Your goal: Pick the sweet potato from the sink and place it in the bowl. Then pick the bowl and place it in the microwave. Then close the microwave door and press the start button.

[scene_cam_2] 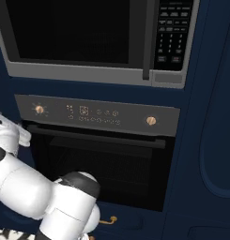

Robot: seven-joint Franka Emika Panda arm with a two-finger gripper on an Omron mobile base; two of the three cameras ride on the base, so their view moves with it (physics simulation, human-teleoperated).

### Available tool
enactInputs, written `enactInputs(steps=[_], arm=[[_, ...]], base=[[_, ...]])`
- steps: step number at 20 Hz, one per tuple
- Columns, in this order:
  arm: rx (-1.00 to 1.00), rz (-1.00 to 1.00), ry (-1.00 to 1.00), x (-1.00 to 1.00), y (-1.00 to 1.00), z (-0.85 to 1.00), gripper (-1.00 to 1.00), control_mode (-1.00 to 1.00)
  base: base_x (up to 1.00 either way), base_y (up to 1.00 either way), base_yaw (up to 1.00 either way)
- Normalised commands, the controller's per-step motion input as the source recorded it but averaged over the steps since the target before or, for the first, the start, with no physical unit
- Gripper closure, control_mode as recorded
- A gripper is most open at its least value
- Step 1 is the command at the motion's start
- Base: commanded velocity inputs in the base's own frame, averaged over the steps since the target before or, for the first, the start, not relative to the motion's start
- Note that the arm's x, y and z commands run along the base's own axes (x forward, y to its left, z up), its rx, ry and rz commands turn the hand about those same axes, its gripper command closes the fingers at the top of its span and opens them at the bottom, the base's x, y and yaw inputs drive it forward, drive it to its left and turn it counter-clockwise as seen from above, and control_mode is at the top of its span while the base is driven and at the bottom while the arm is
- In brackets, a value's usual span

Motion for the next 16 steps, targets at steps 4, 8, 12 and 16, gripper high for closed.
enactInputs(steps=[4,8,12,16], arm=[[-0.75,-0.21,-0.08,-0.24,-0.05,0.85,-1.0,-1.0],[-0.73,-0.21,-0.1,-0.33,0.0,0.89,-1.0,-1.0],[-0.68,-0.2,-0.06,-0.46,0.0,0.99,-1.0,-1.0],[-0.66,-0.2,-0.05,-0.54,0.0,1.0,-1.0,-1.0]], base=[[0.0,0.0,0.0],[0.0,0.0,0.0],[0.0,0.0,0.0],[0.0,0.0,0.0]])
